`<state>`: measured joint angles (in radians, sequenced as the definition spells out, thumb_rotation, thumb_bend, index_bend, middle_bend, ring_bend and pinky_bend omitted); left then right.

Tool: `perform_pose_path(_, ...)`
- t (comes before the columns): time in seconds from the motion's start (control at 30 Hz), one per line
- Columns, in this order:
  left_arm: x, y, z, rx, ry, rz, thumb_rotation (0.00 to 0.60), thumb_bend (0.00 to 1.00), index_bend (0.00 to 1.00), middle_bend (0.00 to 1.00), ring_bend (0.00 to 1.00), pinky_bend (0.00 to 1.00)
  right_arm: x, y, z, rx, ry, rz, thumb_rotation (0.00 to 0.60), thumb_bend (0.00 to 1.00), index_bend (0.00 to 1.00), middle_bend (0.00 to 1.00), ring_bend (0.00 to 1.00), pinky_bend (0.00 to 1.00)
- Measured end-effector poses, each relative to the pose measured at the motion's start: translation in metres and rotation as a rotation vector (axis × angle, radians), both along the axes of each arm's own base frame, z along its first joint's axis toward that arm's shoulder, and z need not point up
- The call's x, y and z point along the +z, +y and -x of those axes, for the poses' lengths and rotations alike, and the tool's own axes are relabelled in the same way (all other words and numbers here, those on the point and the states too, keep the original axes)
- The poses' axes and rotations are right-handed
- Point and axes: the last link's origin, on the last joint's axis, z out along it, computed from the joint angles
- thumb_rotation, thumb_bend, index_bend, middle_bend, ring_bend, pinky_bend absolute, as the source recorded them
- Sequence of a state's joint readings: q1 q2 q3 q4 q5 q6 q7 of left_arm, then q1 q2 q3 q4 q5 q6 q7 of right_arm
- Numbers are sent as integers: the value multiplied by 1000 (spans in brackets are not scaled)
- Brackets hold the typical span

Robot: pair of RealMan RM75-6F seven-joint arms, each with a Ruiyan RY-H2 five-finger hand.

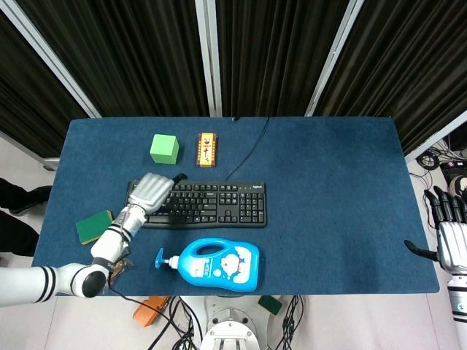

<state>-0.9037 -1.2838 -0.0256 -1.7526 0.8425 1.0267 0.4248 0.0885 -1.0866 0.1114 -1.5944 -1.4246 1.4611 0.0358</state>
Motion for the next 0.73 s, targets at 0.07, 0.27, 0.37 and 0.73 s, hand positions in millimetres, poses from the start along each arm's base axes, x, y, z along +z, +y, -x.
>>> perform_pose_path(0.07,18,-5,12,8,-10,-86,600,214,191,433,416,370,0,0,0,4,-4,-1,600,148,0,0,0,0)
perform_pose_path(0.27,66,-40,66,86,11,-307,599,52,168,215,175,79,2,1,2,9,-6,5,600,147,0,0,0,0)
perform_pose_path(0.37,87,-68,97,139,27,-390,572,44,166,196,145,59,3,1,3,11,-6,9,600,148,0,0,0,0)
perform_pose_path(0.73,130,-176,159,270,27,-555,577,42,165,193,131,49,0,-1,-3,34,-4,4,600,147,0,0,0,0)
